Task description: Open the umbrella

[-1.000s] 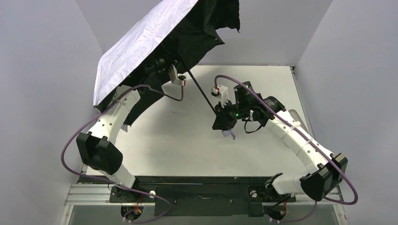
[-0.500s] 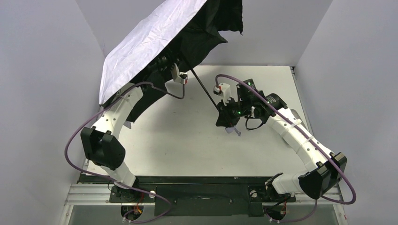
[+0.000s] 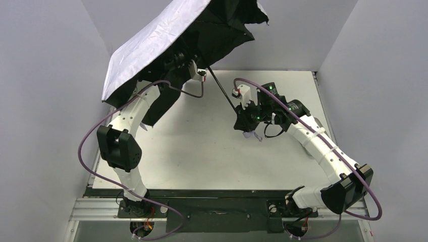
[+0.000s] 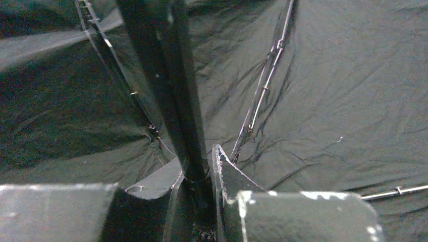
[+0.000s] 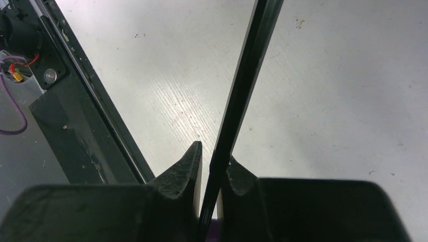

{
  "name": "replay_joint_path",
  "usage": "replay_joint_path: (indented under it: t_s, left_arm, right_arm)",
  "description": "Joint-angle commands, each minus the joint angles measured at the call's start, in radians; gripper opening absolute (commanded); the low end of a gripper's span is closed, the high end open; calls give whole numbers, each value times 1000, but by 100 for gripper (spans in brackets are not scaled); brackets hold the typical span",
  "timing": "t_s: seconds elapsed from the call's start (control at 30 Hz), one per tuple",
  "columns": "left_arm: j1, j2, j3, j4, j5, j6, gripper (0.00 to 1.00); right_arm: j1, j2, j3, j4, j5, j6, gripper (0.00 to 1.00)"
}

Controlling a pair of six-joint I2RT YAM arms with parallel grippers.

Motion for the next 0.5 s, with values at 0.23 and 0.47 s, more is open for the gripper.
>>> replay_joint_path:
  t_s: [0.23, 0.47]
  left_arm:
    - [261, 59, 117, 320, -463, 30, 13]
    - [337, 99, 158, 320, -447, 31, 13]
  right_arm:
    - [34, -51, -51, -414, -123, -293, 0]
    - [23, -65, -79, -470, -101, -335, 0]
